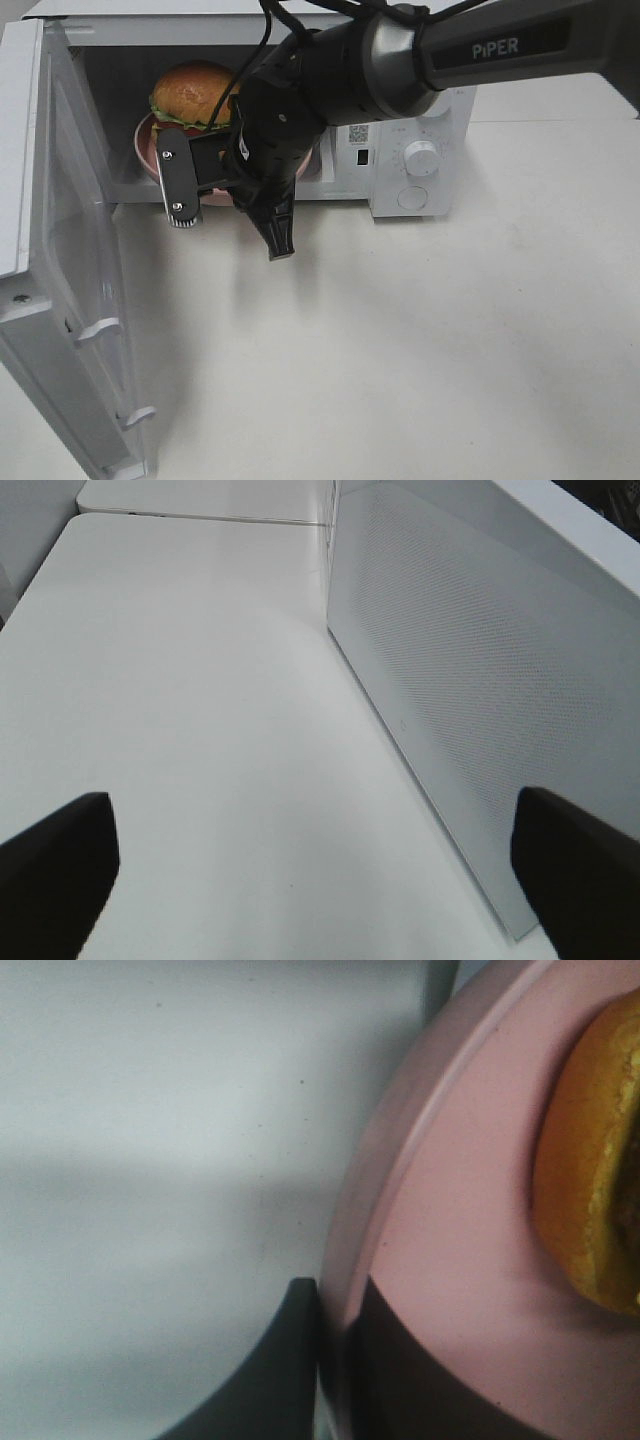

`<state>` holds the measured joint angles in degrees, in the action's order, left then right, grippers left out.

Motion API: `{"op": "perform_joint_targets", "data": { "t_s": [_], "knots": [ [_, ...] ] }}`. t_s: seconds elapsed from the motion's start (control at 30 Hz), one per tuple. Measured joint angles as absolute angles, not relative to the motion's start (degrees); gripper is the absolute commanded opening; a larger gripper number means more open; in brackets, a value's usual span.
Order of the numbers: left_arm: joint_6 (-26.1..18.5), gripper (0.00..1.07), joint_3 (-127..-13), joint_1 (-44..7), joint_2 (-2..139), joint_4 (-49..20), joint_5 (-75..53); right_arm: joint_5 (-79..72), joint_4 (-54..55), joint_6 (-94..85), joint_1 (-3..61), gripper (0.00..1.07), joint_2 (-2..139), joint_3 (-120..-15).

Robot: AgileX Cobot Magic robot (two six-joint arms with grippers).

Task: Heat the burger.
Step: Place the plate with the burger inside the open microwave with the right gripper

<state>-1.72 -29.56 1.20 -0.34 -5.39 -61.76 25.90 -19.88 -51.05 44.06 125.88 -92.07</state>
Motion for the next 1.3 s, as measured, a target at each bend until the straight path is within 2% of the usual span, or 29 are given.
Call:
{"op": "perform_joint_targets", "data": {
  "t_s": [0.37,1.3],
  "knots": [
    [-1.72,1.00,-29.56,1.20,-0.34,-5.39,-61.76,29.51,-22.17,-47.15,43.95,0.00,131.61,-102.44],
    [-1.72,1.00,-29.56,1.20,-0.34,-5.39,-61.76,29.56,-23.26,-47.04,42.28,0.01,139.40,-114.53]
  ]
}}
